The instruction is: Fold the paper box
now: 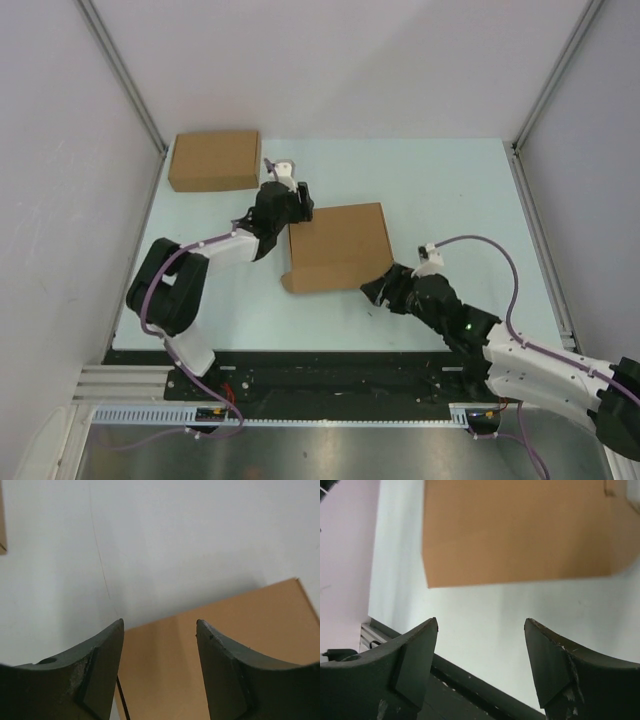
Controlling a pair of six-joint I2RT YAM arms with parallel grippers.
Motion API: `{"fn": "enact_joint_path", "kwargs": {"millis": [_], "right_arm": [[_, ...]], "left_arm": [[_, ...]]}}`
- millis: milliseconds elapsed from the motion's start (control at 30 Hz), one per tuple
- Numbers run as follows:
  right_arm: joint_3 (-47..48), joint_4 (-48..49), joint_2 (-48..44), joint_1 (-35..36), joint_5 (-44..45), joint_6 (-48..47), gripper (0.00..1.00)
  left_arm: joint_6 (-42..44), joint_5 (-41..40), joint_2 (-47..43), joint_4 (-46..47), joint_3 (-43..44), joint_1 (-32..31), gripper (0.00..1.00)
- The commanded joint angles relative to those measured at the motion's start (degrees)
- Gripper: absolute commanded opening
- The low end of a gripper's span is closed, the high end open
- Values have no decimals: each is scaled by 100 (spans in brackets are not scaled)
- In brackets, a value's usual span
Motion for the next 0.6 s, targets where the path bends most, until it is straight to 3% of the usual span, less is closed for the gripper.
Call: {"fn": "enact_joint_path", "kwargs": {"millis": [0, 200, 567], "right_arm": [[-635, 982, -61, 409, 822, 990, 76], [-778, 2046, 1090, 612, 1068, 1254, 77], [-1516, 4954, 2927, 489, 1526, 1685, 76]], "left_arm": [[385, 660, 282, -169, 252, 38, 64], [385, 966, 652, -363, 305, 11, 63], [446, 1020, 1029, -609, 357, -24, 61]]}}
